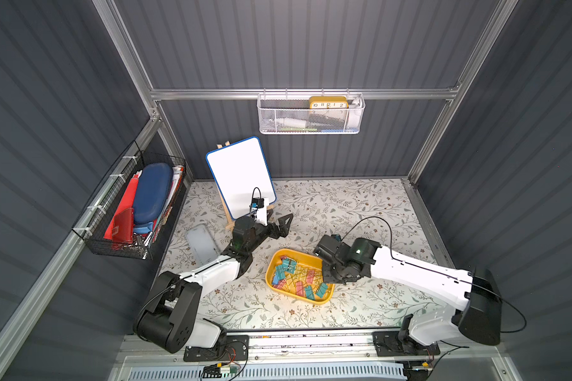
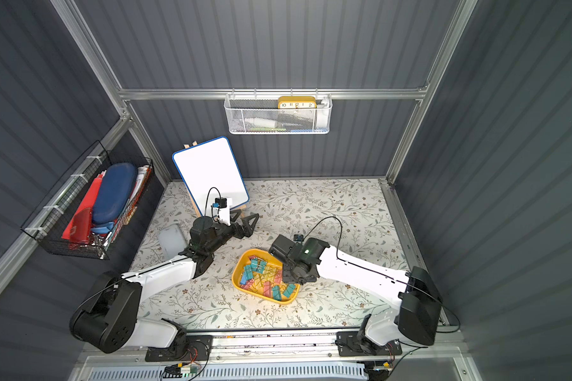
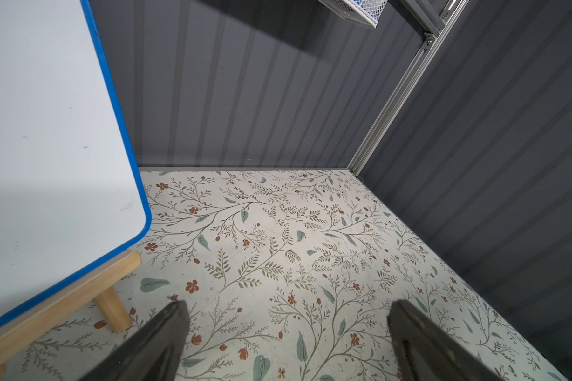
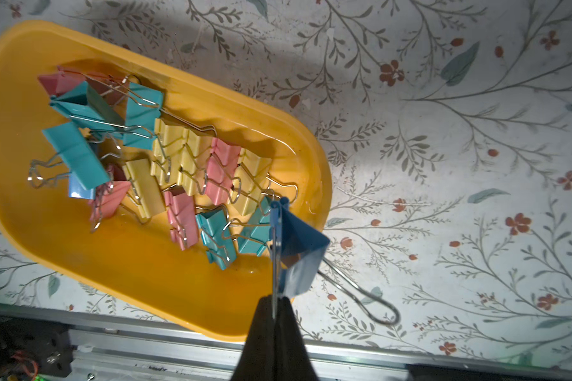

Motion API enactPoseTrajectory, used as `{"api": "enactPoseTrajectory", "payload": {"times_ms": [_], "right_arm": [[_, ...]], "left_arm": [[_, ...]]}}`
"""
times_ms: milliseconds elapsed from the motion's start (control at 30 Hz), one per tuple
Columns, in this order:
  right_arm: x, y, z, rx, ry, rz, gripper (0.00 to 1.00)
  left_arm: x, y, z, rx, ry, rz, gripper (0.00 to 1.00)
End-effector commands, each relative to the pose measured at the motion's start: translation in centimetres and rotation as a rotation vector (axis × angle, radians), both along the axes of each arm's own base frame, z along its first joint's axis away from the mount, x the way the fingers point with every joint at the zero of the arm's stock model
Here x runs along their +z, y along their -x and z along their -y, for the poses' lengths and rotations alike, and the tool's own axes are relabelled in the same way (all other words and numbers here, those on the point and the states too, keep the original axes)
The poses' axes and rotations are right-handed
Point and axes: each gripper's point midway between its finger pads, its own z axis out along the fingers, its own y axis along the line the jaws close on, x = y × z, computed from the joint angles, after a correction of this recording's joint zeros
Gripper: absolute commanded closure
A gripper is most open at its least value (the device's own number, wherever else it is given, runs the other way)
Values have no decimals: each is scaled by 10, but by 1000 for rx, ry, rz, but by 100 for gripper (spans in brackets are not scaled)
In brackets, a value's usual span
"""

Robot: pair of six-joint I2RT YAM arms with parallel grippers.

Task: Put the binder clips in the storage box
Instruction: Place the binder clip in the storage box.

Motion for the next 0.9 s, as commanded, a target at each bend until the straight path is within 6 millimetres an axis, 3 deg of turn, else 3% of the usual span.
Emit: {"api": "enactPoseTrajectory", "payload": {"times_ms": [0,133,267,400,533,667,767,867], "right_arm": [[-8,3,13,-29,128,1,100],[-21,6,-5,-33,82,-24,100],[-22,5,-13,-41,57,-13,83],[-3,-11,-15,-42,29,90,70],[34,-40,-16,-23,-20,283,59],[94,-81,16,-13,71,651,49],[133,-102,54,-20,189,918,31],[143,-116,105,-113,249,1013,23]], "left_arm": [[4,1,0,-9,-10,33,1],[8,2,-1,-5,-7,41,1],[9,3,-2,-1,-12,49,1],[13,4,-5,10,-18,69,1],[26,10,-12,33,-28,110,1],[53,25,-36,130,-19,167,1],[74,36,-69,276,20,185,1],[77,42,-110,478,3,168,1]]}}
